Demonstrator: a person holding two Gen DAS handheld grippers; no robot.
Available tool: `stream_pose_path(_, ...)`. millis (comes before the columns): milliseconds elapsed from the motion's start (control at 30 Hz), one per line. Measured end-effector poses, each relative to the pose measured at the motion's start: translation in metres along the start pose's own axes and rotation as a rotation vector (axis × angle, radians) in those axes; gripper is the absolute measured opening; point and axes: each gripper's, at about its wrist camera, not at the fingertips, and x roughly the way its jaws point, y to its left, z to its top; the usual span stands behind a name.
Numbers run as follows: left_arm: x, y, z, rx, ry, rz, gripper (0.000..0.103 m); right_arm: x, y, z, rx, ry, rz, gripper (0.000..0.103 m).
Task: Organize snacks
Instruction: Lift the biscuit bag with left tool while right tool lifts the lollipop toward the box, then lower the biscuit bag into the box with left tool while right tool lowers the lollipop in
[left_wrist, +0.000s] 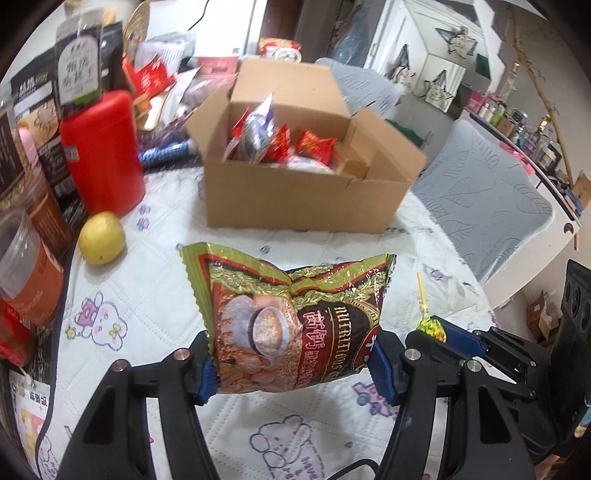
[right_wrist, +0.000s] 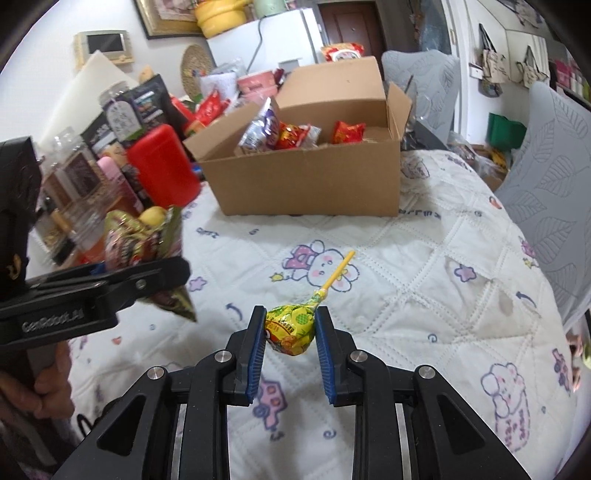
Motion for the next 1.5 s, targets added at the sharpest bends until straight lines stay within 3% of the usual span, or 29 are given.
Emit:
stream_pose_path(267, -0.027, -0.020, 0.023, 0.066, -0.100, -0.026, 0.064, -0.032, 0.006, 0.015, -0.034, -0.088, 0.025, 0.026)
stream_pose_path(767, -0.052, -0.035, 0.087, 0.118, -0.267, -0.038, 0.064, -0.059, 0.010, 0.077, -0.110, -0.240, 0.027, 0.026)
stream_pose_path(1067, -0.036, -0.035, 0.129, 0.136, -0.293, -0.040, 0.064, -0.051, 0.003, 0.121, -0.149, -0.309, -0.003, 0.026)
stream_pose_path(1500, 0.006, -0.026, 0.196, 0.123, -0.322, -0.015, 0.064, -0.008, -0.023, 0.189, -0.153, -0.335, -0.031, 0.026)
